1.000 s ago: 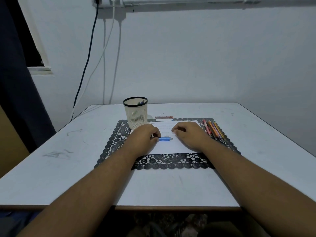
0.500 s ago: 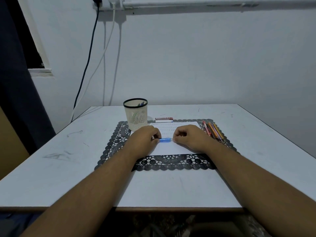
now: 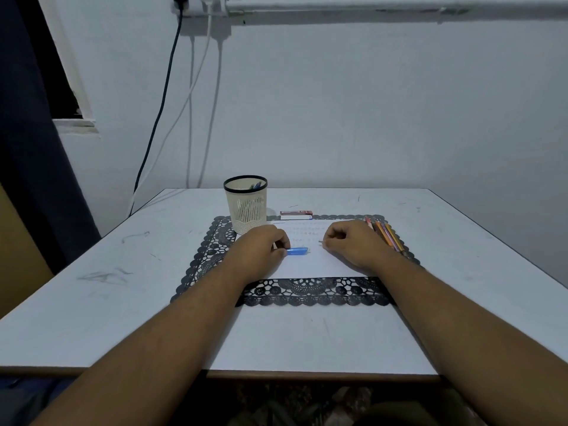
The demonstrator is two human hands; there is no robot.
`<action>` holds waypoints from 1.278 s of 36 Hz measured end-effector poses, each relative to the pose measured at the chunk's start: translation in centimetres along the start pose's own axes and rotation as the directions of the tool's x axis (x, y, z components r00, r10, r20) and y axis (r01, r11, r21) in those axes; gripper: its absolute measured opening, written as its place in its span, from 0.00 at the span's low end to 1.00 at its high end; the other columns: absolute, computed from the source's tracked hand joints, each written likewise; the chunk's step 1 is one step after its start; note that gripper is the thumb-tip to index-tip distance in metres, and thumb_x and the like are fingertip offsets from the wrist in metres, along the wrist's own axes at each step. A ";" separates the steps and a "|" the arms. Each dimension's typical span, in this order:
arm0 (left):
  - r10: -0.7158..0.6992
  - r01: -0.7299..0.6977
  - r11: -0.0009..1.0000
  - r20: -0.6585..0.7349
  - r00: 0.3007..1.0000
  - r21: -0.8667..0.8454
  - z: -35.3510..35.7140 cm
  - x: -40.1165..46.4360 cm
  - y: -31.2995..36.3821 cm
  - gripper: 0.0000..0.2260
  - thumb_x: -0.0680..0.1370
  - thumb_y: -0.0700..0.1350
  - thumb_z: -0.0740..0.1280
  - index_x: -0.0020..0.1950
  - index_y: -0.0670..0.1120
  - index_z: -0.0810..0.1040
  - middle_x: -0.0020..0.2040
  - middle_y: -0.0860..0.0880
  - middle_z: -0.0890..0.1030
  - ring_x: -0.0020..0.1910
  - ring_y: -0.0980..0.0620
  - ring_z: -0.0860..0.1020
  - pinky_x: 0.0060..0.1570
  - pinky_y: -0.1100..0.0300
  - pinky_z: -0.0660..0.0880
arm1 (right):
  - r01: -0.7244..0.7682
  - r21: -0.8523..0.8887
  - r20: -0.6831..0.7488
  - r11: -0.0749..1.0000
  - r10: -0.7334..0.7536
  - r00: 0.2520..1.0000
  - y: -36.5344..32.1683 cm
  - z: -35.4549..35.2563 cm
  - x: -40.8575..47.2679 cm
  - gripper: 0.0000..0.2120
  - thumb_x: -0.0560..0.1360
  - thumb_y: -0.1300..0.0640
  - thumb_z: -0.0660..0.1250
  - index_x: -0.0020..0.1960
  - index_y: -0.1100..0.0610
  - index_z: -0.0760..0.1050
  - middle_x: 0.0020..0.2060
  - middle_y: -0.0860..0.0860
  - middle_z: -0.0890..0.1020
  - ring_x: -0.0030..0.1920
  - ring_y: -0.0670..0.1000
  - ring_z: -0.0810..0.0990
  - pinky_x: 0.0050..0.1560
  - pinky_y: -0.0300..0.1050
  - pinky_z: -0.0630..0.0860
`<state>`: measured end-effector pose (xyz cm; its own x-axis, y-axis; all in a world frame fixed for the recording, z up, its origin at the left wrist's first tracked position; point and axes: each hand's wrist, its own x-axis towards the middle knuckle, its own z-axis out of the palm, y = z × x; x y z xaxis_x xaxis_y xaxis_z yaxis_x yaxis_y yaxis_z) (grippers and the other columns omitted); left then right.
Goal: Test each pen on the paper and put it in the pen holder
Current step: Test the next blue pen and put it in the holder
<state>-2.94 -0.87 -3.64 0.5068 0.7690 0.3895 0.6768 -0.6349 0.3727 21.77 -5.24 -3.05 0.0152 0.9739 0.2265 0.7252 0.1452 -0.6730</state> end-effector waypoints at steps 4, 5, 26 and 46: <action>0.077 -0.077 0.997 0.049 0.996 0.012 0.0 -0.1 0.3 0.05 0.77 0.44 0.70 0.49 0.53 0.83 0.46 0.58 0.79 0.45 0.58 0.76 0.50 0.54 0.77 | 0.030 -0.063 0.019 0.998 -0.029 0.999 -0.7 0.6 0.3 0.06 0.78 0.54 0.72 0.42 0.50 0.83 0.39 0.45 0.84 0.41 0.45 0.80 0.41 0.42 0.72; 0.094 -0.095 0.995 0.053 0.994 0.014 -0.1 -0.1 0.3 0.05 0.77 0.44 0.70 0.50 0.53 0.84 0.46 0.57 0.79 0.45 0.58 0.76 0.50 0.53 0.77 | 0.046 -0.078 0.026 0.996 -0.044 0.999 -0.9 0.9 0.4 0.06 0.78 0.54 0.72 0.42 0.50 0.83 0.38 0.45 0.84 0.39 0.45 0.79 0.40 0.42 0.71; 0.052 -0.054 0.998 0.082 0.995 0.019 -0.7 -0.4 0.1 0.08 0.77 0.44 0.67 0.53 0.53 0.83 0.49 0.58 0.76 0.50 0.58 0.74 0.51 0.60 0.74 | -0.055 0.073 -0.130 0.996 0.064 0.989 0.1 -0.2 0.2 0.09 0.80 0.58 0.68 0.43 0.52 0.84 0.40 0.47 0.85 0.42 0.49 0.80 0.43 0.45 0.73; 0.045 -0.045 0.999 0.041 0.998 0.014 -0.1 -0.5 0.9 0.05 0.81 0.47 0.66 0.53 0.52 0.81 0.49 0.57 0.76 0.48 0.59 0.73 0.48 0.62 0.72 | -0.080 -0.463 -0.019 0.883 0.080 0.997 -0.4 1.2 11.8 0.20 0.81 0.58 0.65 0.72 0.47 0.75 0.70 0.46 0.77 0.69 0.51 0.74 0.66 0.48 0.72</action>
<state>-2.68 -1.86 -3.40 0.5582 0.7424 0.3706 0.6604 -0.6679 0.3433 20.83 6.40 -0.93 0.0863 0.9788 0.1855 0.9578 -0.0303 -0.2857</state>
